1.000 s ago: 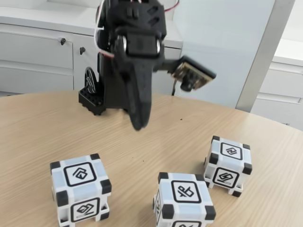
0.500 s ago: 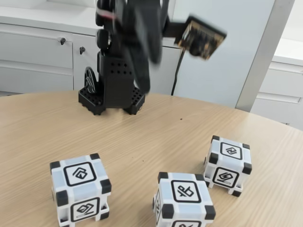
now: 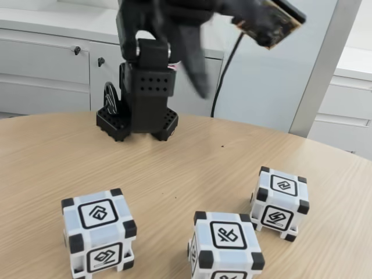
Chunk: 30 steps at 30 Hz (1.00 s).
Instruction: Stack cubes from left to right.
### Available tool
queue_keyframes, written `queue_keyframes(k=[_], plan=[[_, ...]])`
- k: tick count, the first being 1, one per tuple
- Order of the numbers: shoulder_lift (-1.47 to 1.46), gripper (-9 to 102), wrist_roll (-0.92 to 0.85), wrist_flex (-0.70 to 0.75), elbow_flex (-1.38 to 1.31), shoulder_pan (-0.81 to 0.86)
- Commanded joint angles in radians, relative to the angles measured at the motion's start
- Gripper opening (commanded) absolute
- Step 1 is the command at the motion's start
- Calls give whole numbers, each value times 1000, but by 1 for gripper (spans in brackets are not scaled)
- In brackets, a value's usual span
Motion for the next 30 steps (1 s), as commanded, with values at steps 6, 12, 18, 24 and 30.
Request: queue_keyframes(k=[6,12,18,24,30], plan=[[-114,38,-239,-3,-78,-179],[-247,39,-256,-2,-66,-290],[-457,41,-247,-2,-75,-301],[-586,43,-319,0,-78,-302],[-650,44,-428,-2,-78,-302]])
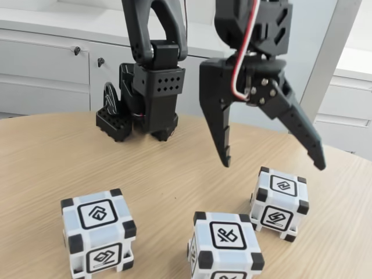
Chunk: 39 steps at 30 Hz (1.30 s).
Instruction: Stack cubes from left to right.
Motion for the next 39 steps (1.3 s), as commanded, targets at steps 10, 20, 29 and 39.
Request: queue_keyframes(k=[10,20,29,39], plan=[[-69,44,-41,-17,-54,2],[-149,44,-2,-14,-176,2],[-241,45,-40,-15,-192,2],[-249,46,-78,-15,-265,-20]])
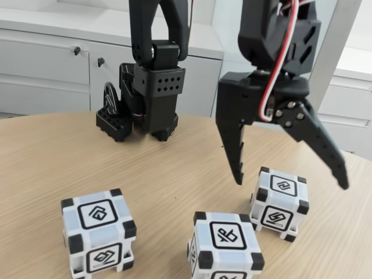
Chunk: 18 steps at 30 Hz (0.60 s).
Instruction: Stack cubes from left to right.
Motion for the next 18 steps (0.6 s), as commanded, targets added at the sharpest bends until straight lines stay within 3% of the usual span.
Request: queue_keyframes(k=[1,18], plan=[[3,46,-6,-6,-49,-32],[-92,44,81,-6,-46,-94]])
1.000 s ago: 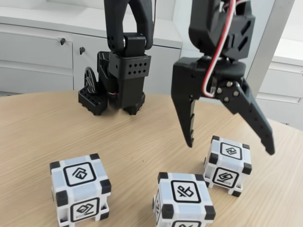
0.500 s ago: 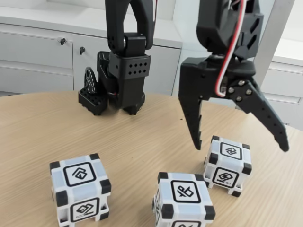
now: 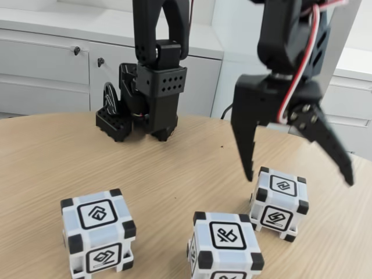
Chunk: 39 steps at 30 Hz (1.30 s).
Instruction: Stack cubes from left to right.
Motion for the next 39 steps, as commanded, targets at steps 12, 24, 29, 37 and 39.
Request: queue_keyframes(k=[12,24,29,37,39], plan=[[-87,35,31,-8,-40,17],[-89,30,112,-8,-34,18],[-89,26,156,-6,-31,18],[-89,23,232,-5,-29,18],[-89,23,262,5,-29,18]])
